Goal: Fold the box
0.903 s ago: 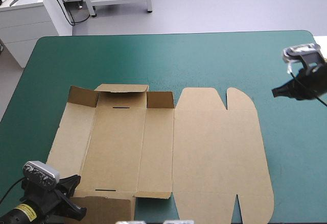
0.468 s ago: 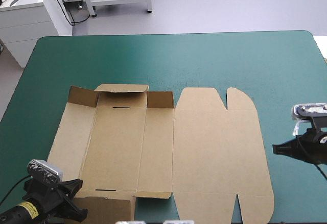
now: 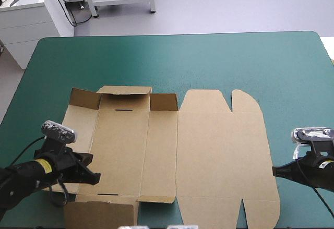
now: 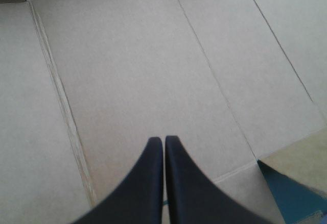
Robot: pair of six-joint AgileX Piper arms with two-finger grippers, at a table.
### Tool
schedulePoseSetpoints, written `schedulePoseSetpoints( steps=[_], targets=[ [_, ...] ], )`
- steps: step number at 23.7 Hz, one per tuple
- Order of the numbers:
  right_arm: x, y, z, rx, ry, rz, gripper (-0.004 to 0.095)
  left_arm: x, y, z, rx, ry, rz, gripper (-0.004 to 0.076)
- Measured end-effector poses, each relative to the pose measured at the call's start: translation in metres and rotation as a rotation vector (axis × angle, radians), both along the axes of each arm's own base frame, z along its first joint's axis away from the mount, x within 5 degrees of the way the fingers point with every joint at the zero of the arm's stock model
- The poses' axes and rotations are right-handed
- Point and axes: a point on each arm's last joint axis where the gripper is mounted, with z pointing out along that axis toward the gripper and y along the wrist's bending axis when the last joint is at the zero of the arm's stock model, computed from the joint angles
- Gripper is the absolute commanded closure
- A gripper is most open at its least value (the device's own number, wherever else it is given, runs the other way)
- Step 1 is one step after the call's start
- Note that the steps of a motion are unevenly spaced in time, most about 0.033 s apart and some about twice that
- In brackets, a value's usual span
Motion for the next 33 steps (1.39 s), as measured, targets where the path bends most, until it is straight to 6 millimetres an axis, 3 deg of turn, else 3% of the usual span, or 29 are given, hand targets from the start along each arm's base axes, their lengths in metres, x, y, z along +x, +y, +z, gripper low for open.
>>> schedulePoseSetpoints(
  steps=[3,4,7,10,11,13,16,19,21,26,29,33],
  targets=[
    [0.001,0.003,0.001,0.024,-0.013,0.026,0.0925,0.031,-0.01,-0.003,0.0,0.045,0.031,0.0732],
    [0.001,0.004,0.001,0.031,-0.02,0.032,0.0925,0.05,-0.01,-0.003,-0.009,0.056,0.076,0.0732],
    [0.002,0.004,0.001,0.028,-0.027,0.042,0.0925,0.08,0.0,0.0,-0.017,0.067,0.177,0.0732],
    [0.002,0.004,0.002,0.024,-0.032,0.052,0.0926,0.119,0.031,0.014,-0.071,0.075,0.272,0.0732],
    [0.002,0.004,0.002,0.024,-0.032,0.053,0.0926,0.134,0.054,0.022,-0.143,0.076,0.313,0.0732],
    [0.002,0.004,0.002,0.024,-0.035,0.052,0.0925,0.145,0.09,0.028,-0.245,0.071,0.373,0.0732],
    [0.003,0.006,0.002,0.034,-0.039,0.059,0.0925,0.141,0.143,0.02,-0.32,0.098,0.465,0.0732],
    [0.003,0.009,0.002,0.035,-0.042,0.095,0.0925,0.133,0.177,0.005,-0.325,0.163,0.533,0.0732],
    [0.003,0.01,0.002,0.037,-0.043,0.107,0.0925,0.13,0.187,-0.003,-0.277,0.196,0.535,0.0732],
    [0.003,0.01,0.003,0.039,-0.044,0.107,0.0925,0.128,0.191,-0.008,-0.23,0.23,0.524,0.0705],
    [0.003,0.01,0.003,0.039,-0.044,0.107,0.0925,0.127,0.191,-0.008,-0.216,0.236,0.521,0.0612],
    [0.003,0.01,0.003,0.039,-0.044,0.108,0.0925,0.126,0.192,-0.009,-0.2,0.245,0.521,0.0322]
  ],
)
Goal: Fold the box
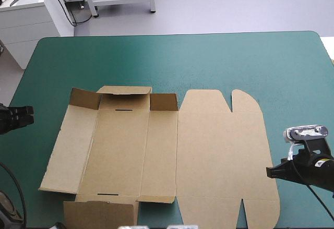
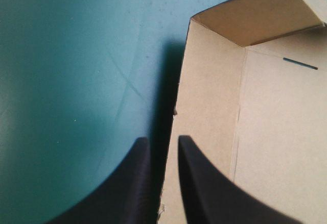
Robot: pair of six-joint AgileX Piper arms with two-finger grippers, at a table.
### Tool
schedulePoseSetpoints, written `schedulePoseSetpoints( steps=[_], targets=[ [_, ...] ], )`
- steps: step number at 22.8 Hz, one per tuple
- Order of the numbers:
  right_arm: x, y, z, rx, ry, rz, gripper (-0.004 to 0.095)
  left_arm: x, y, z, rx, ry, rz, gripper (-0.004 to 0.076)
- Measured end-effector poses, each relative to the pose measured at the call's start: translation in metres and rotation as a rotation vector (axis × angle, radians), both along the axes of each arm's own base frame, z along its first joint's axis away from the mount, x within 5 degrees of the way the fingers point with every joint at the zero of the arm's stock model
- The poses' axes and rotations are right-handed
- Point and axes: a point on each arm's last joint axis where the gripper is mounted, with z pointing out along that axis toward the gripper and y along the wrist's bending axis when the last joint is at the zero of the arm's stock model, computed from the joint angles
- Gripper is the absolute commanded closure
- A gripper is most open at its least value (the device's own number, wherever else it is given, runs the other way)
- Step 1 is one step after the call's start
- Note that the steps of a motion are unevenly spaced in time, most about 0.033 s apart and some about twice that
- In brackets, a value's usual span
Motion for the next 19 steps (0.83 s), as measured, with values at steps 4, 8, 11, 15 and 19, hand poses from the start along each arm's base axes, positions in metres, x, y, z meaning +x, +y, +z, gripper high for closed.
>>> schedulePoseSetpoints(
  steps=[4,8,11,15,19],
  targets=[
    [0.0,0.0,0.0,-0.001,-0.006,-0.002,0.0926,-0.003,-0.002,-0.011,-0.022,0.033,-0.001,0.0148],
    [0.001,0.0,0.0,-0.002,-0.007,-0.002,0.0926,-0.009,-0.007,-0.033,-0.067,0.089,-0.012,0.016],
    [0.001,0.0,0.0,-0.003,-0.007,0.0,0.0927,-0.02,-0.016,-0.06,-0.099,0.15,-0.073,0.016],
    [0.001,0.0,0.001,-0.004,-0.013,0.005,0.0927,-0.032,-0.026,-0.089,-0.12,0.197,-0.137,0.016],
    [0.001,0.0,0.001,-0.005,-0.016,0.007,0.0927,-0.036,-0.033,-0.104,-0.14,0.19,-0.139,0.016]
  ],
)
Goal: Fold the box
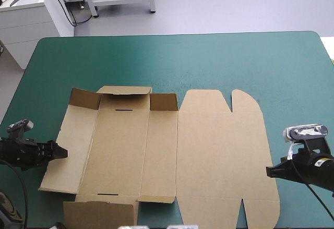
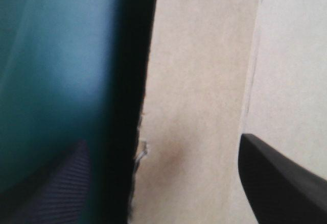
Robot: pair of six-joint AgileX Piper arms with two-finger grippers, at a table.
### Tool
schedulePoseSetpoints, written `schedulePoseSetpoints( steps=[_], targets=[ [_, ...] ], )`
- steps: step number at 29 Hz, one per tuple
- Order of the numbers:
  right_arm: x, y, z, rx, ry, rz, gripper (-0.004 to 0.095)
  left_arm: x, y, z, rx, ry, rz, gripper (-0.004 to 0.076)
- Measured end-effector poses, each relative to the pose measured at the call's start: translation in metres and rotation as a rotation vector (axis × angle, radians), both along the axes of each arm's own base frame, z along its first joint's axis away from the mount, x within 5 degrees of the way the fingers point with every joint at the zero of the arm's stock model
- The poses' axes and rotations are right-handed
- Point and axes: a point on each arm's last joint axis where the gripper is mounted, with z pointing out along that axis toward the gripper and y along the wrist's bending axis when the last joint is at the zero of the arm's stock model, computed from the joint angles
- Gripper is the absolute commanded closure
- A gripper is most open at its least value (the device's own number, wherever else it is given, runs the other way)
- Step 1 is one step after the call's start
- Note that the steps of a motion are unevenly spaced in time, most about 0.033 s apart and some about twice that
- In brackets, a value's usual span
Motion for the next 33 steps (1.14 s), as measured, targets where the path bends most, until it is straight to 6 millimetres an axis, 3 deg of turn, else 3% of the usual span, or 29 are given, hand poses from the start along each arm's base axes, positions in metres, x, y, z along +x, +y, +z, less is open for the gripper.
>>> schedulePoseSetpoints(
  steps=[8,11,20,26,29,33],
  targets=[
    [0.0,0.0,0.0,0.0,0.0,0.0,0.0927,0.014,-0.032,-0.007,-0.058,0.042,-0.152,0.016],
    [0.0,0.0,0.0,-0.001,-0.003,-0.001,0.0927,0.014,-0.035,-0.007,-0.072,0.05,-0.159,0.0183],
    [0.001,0.0,0.0,-0.003,-0.008,-0.001,0.0927,0.015,-0.037,-0.006,-0.098,0.043,-0.138,0.0503],
    [0.001,0.0,0.0,-0.003,-0.008,-0.001,0.0927,0.014,-0.042,-0.009,-0.054,0.111,-0.17,0.0562],
    [0.001,0.0,0.0,-0.003,-0.008,-0.001,0.0927,0.015,-0.047,-0.009,-0.051,0.116,-0.196,0.0736],
    [0.001,0.0,0.0,-0.003,-0.008,-0.001,0.0927,0.016,-0.051,-0.009,-0.043,0.116,-0.23,0.0732]
  ],
)
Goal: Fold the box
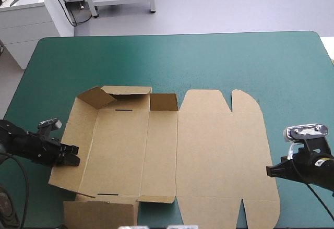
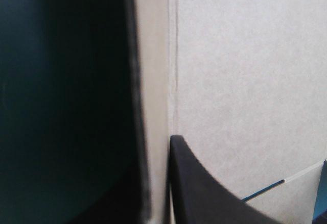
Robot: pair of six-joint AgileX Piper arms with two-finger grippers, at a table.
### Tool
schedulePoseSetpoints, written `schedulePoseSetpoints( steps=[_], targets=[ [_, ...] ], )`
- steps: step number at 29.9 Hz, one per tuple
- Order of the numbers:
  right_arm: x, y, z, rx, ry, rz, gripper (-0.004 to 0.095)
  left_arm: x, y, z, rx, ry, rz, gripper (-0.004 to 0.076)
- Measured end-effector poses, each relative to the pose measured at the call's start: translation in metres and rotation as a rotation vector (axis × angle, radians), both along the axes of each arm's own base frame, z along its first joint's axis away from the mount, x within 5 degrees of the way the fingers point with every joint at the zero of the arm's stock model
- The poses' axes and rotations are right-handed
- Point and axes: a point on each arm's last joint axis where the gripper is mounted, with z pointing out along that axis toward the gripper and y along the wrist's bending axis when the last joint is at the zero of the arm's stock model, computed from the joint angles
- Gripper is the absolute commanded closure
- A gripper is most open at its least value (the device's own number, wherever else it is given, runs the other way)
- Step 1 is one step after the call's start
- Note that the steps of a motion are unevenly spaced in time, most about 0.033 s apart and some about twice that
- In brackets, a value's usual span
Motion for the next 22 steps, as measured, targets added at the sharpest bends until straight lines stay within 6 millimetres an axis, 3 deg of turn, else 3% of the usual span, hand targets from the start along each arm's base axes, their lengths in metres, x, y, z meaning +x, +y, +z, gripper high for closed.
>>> schedulePoseSetpoints(
  steps=[7,13,17,22],
  targets=[
    [0.0,0.0,0.0,0.0,0.0,0.0,0.0927,0.005,0.0,0.007,0.009,-0.016,-0.013,0.0732],
    [0.0,0.0,0.0,0.0,0.0,0.0,0.0927,0.031,0.004,0.041,0.138,-0.111,-0.071,0.0732],
    [0.0,0.0,0.0,0.0,0.0,0.0,0.0927,0.054,-0.021,0.069,0.247,-0.215,-0.212,0.0732],
    [0.0,0.0,0.0,0.0,0.0,0.0,0.0927,0.077,-0.073,0.098,0.431,-0.421,-0.443,0.0732]
  ],
)
